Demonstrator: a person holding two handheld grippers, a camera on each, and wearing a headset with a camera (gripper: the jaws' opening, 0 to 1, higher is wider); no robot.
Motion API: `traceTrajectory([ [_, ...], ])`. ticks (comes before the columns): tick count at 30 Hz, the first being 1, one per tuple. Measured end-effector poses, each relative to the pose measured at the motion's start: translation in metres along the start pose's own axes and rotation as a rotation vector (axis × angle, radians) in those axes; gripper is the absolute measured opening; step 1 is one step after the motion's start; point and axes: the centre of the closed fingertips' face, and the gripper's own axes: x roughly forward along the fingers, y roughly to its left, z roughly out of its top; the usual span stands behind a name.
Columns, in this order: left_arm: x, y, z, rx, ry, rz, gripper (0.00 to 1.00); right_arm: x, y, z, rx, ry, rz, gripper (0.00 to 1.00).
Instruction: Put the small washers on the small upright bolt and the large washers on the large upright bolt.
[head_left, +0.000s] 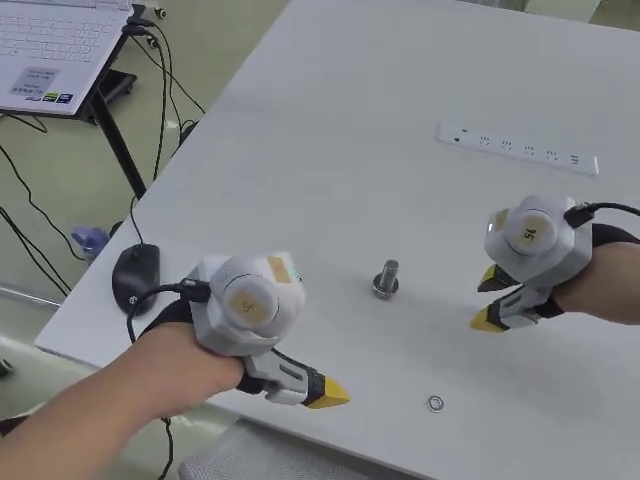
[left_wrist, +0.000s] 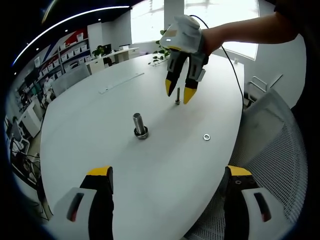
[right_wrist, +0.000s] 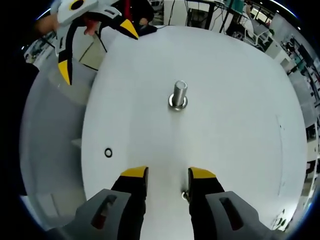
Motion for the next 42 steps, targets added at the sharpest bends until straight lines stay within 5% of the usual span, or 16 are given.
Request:
traceTrajectory([
  [33,0.0,-0.005,-0.004,-0.004,0.0,-0.006,0.97,0.029,0.088,0.006,-0.064,-0.055,0.07,0.33],
  [42,0.0,-0.006,-0.006,0.002,0.002,-0.008,0.96,0.042,0.098,0.0,-0.058,-0.057,0.066,0.31],
])
